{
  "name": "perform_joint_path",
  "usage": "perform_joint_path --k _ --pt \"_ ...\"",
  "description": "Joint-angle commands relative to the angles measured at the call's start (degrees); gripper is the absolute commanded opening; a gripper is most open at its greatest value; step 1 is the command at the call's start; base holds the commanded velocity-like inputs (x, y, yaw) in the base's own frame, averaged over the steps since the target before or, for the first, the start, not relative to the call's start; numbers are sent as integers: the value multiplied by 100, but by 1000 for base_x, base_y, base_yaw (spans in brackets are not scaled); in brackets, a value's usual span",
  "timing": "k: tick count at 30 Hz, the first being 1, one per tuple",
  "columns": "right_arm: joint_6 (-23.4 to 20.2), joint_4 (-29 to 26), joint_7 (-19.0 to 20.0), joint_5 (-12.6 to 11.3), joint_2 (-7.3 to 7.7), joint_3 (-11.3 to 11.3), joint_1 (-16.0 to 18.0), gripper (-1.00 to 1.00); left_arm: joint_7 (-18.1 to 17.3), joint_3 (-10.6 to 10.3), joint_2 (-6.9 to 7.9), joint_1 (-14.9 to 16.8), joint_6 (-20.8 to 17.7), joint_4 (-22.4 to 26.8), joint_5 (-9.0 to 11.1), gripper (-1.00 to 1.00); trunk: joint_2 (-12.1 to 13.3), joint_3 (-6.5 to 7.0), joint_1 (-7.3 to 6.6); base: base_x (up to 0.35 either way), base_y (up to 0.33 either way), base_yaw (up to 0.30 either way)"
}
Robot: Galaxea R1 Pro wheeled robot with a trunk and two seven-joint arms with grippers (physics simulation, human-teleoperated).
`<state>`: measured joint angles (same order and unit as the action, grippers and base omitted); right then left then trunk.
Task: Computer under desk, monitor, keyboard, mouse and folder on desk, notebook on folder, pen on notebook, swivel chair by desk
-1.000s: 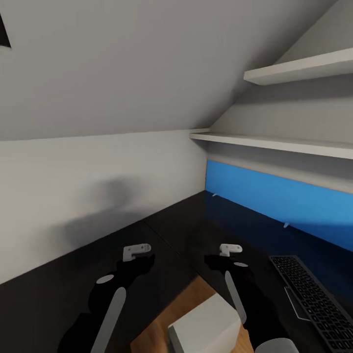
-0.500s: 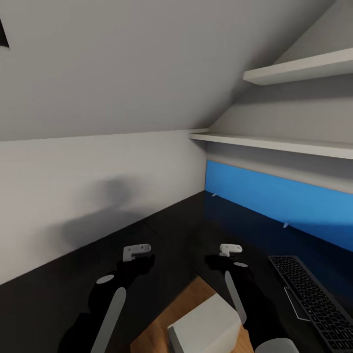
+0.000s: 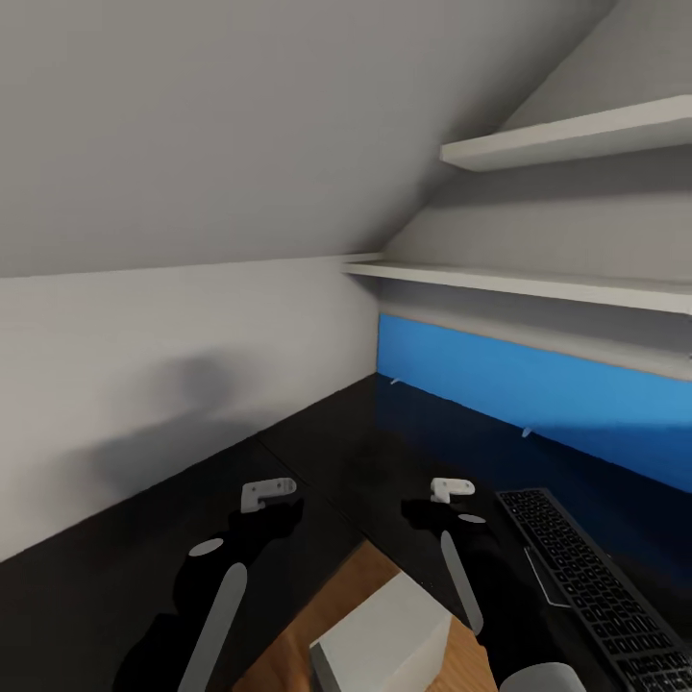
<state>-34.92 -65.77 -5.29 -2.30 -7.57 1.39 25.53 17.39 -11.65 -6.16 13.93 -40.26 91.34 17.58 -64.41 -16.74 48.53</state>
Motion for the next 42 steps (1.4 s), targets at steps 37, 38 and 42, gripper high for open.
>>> perform_joint_path --k 37,38,42 --pt "1463 2329 -779 -1 164 -39 1267 100 54 -4 0 4 -19 7 62 100 -5 -7 0 34 6 -7" --pt "1636 2580 -881 -6 193 -43 1408 100 54 -4 0 4 -19 7 62 100 -5 -7 0 0 0 0" --pt "2799 4067 -1311 -49 396 -107 2180 100 54 -4 0 4 -19 7 62 100 -5 -7 0 0 0 0"
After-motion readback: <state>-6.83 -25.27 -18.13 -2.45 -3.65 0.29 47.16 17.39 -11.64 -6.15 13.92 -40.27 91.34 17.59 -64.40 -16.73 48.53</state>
